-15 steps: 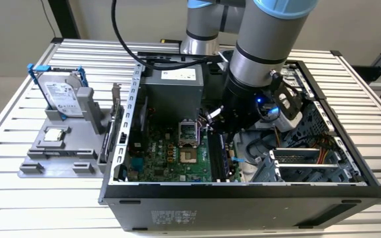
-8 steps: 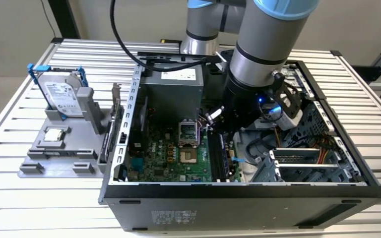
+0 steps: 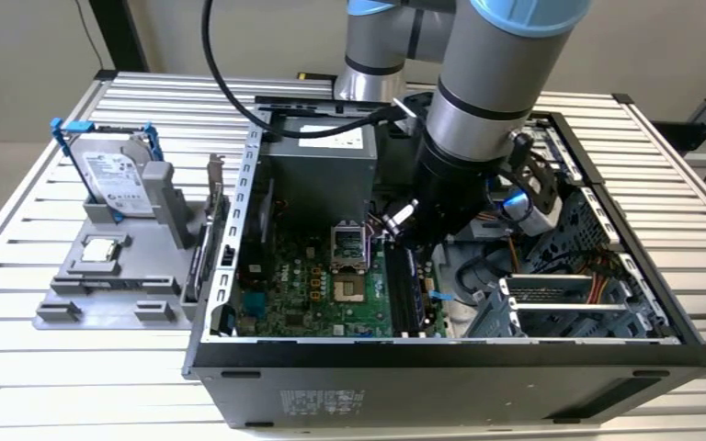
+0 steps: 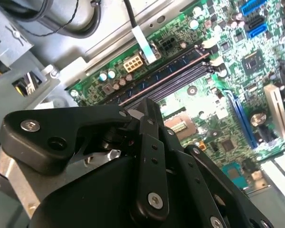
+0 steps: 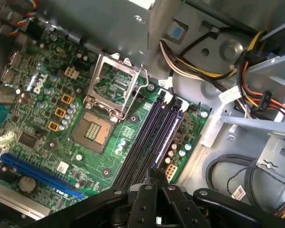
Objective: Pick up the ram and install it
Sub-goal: 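Press down the ram until it locks into place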
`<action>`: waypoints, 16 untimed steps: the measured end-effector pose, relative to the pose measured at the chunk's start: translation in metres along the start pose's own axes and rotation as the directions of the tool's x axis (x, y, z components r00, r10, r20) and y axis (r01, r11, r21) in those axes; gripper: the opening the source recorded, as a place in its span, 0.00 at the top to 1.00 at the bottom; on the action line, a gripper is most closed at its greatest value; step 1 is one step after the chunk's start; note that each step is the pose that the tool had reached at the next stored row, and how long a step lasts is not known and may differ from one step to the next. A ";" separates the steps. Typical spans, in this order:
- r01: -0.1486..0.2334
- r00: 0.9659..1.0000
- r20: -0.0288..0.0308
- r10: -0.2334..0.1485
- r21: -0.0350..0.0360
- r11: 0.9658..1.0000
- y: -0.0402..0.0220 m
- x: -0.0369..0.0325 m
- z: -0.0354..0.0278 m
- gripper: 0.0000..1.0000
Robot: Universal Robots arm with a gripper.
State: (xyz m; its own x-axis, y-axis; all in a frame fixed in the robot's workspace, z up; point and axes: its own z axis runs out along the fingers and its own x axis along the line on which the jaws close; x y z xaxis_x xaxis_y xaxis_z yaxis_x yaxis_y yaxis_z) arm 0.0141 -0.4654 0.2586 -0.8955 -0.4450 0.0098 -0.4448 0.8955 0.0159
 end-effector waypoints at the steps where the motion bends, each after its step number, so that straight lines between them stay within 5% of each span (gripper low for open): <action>1: 0.011 1.000 0.000 -0.011 0.000 1.000 -0.0001 -0.0002 0.0000 1.00; 9: 0.091 0.996 -0.001 -0.091 -0.001 0.996 -0.0007 -0.0015 0.0000 1.00; 16: 0.170 0.986 0.000 -0.170 -0.003 0.986 -0.0010 -0.0020 0.0000 1.00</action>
State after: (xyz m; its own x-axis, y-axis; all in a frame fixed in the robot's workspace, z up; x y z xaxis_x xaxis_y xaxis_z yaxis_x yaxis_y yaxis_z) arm 0.0164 -0.4654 0.2586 -0.8071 -0.5904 0.0073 -0.5902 0.8070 0.0199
